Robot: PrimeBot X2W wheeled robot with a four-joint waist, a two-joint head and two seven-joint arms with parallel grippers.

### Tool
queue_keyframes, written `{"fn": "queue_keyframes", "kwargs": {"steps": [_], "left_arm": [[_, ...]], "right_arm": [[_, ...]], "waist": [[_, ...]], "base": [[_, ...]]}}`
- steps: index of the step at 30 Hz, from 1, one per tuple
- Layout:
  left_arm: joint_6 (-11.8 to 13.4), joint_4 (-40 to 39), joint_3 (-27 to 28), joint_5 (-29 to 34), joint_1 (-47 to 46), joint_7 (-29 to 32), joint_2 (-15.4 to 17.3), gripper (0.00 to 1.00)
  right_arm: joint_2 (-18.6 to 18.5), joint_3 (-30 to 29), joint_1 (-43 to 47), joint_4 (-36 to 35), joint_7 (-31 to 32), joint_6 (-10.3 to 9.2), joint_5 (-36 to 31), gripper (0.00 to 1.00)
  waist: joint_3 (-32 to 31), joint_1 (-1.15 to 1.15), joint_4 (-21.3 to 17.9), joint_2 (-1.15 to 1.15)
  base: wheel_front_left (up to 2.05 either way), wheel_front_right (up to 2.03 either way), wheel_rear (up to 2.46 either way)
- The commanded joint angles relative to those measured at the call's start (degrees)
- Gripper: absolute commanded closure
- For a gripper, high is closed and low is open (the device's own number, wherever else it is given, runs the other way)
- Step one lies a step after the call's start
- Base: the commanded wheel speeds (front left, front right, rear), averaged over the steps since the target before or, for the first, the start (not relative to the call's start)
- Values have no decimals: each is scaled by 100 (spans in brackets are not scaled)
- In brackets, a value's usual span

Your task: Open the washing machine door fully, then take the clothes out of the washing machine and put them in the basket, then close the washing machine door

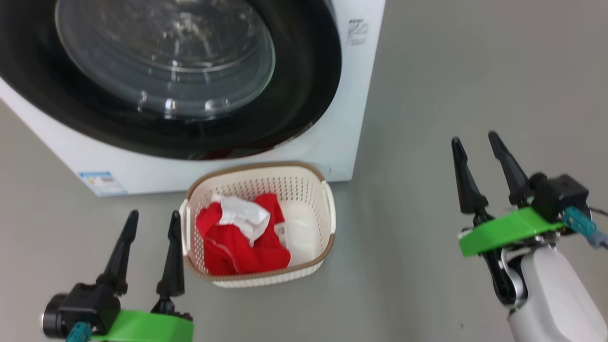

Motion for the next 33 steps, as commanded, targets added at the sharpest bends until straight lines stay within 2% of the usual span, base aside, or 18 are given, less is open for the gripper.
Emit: {"fn": "queue_keyframes", "kwargs": {"steps": [1, 15, 22, 33], "left_arm": [[-68, -102, 229, 14, 32, -45, 70, 0], [-158, -151, 487, 183, 594, -45, 142, 0], [-182, -168, 600, 266, 788, -45, 144, 0], [-199, -160, 664, 322, 906, -45, 127, 0]], "right_arm": [[33, 53, 84, -211, -36, -6, 46, 0], [33, -78, 1143, -775, -36, -6, 46, 0], [33, 217, 1536, -990, -36, -6, -69, 0], [33, 248, 1667, -1059, -36, -6, -16, 0]], "waist": [[-303, 0, -197, 0], [-796, 0, -345, 0], [-978, 0, -381, 0], [-1046, 0, -433, 0]], "base": [[0, 0, 0], [0, 0, 0], [0, 0, 0], [0, 0, 0]]}}
